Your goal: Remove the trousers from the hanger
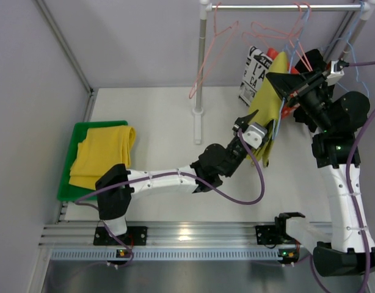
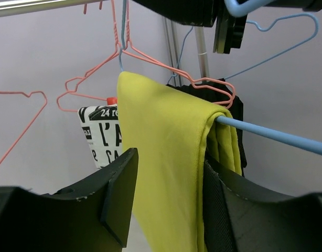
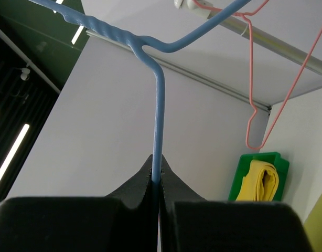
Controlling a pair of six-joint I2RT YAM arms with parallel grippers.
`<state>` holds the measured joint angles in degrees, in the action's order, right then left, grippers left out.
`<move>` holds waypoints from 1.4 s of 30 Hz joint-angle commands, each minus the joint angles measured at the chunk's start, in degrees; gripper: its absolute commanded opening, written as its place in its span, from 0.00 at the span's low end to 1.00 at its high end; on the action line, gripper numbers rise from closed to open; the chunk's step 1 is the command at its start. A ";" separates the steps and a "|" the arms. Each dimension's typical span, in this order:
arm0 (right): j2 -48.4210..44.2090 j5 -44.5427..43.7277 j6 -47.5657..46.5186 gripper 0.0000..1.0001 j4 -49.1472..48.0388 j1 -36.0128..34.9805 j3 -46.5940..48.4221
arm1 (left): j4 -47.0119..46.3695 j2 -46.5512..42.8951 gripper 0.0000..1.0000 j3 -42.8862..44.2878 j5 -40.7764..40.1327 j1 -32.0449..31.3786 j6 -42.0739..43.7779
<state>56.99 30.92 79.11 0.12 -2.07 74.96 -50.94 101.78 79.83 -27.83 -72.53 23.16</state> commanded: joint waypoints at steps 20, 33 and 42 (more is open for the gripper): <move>-3.47 1.69 -1.94 0.00 -5.31 -2.07 4.49 | -9.53 10.46 0.42 8.41 4.72 4.42 3.30; -6.10 3.36 -9.41 0.00 -2.05 -1.98 -1.55 | -3.95 -7.69 0.00 -0.81 8.49 4.50 4.53; -7.86 3.28 -15.39 0.00 -1.53 -1.54 -9.20 | 17.43 -18.63 0.00 9.54 8.50 4.50 -2.85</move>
<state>50.72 34.63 68.42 2.72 -3.27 67.20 -33.85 88.86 82.00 -20.43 -68.25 24.08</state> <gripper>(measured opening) 0.005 0.088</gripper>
